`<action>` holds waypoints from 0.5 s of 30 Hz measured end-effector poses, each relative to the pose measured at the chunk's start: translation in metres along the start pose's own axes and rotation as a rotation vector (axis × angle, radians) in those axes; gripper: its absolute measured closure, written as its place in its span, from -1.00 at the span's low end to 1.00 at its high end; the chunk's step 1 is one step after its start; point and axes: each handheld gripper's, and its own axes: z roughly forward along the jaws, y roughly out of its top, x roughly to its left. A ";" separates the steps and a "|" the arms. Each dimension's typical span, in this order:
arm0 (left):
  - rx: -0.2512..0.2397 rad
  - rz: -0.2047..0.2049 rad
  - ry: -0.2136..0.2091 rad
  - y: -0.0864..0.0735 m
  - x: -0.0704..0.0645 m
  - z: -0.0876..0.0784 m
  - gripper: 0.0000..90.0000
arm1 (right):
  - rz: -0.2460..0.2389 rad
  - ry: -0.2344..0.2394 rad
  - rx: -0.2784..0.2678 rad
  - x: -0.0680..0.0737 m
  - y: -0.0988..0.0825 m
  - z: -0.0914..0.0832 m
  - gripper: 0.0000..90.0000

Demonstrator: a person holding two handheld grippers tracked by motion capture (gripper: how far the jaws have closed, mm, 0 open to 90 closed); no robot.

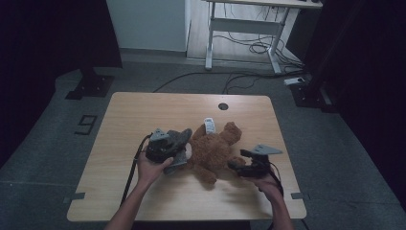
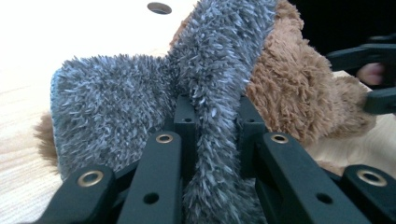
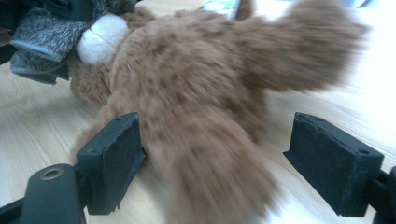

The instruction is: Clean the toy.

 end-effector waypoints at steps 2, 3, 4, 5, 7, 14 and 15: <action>0.001 0.000 -0.007 -0.002 0.000 -0.002 0.68 | -0.013 0.008 0.025 0.003 0.003 0.011 -0.62; -0.001 -0.002 -0.011 -0.004 0.000 -0.003 0.68 | -0.025 0.011 0.047 0.006 0.004 0.020 -0.61; -0.003 -0.003 -0.012 -0.005 0.000 -0.004 0.68 | -0.047 0.005 0.095 0.012 0.004 0.037 -0.51; -0.001 -0.004 -0.015 -0.006 0.000 -0.005 0.68 | -0.047 0.005 0.095 0.012 0.004 0.037 -0.51; -0.003 -0.009 -0.022 -0.008 0.002 -0.006 0.68 | -0.051 -0.004 0.124 0.014 -0.001 0.047 -0.31; -0.039 -0.041 0.036 -0.009 0.016 -0.031 0.67 | -0.033 -0.003 0.075 0.012 -0.008 0.039 0.12; -0.045 -0.056 0.053 -0.010 0.023 -0.036 0.67 | -0.035 -0.003 0.072 0.012 -0.008 0.039 0.14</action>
